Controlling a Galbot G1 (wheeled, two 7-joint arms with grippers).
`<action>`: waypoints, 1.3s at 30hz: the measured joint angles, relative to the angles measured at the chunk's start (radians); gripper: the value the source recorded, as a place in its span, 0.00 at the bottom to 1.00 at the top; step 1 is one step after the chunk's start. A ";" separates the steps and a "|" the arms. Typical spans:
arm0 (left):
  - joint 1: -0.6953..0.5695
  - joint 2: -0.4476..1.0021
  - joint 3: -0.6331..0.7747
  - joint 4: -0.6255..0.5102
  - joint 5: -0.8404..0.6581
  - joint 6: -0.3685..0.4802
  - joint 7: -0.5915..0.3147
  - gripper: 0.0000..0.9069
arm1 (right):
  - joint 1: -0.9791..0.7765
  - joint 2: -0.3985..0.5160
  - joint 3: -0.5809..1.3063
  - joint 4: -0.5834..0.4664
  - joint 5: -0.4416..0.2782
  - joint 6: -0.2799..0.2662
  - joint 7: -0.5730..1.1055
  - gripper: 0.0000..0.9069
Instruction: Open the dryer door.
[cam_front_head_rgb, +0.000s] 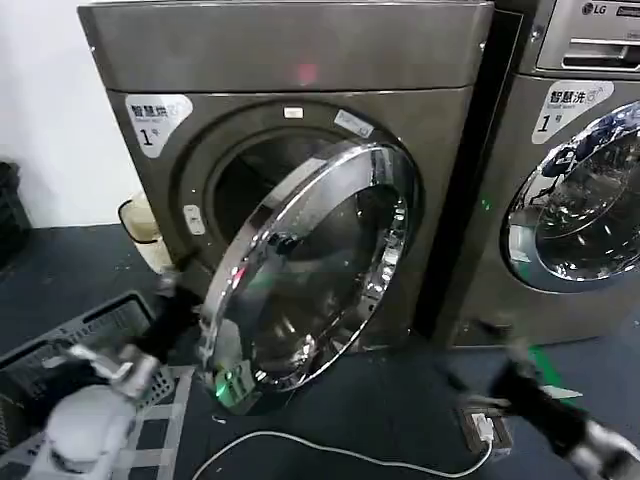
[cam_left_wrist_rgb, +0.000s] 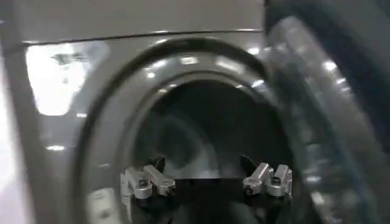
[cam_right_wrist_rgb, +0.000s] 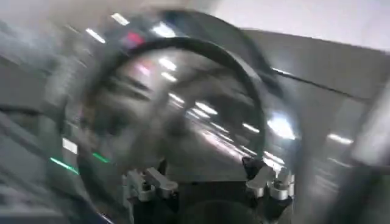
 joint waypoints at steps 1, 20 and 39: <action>-0.010 0.002 0.027 -0.001 0.000 0.000 0.000 1.00 | -0.015 0.032 0.041 0.008 0.004 -0.026 0.055 1.00; -0.226 -0.028 0.437 0.078 -0.014 -0.023 -0.001 1.00 | 0.059 0.364 0.758 -0.286 0.013 -0.321 0.459 1.00; -0.558 -0.271 0.797 0.340 0.009 -0.008 0.001 1.00 | 0.047 0.367 1.133 -0.590 0.025 -0.270 0.539 1.00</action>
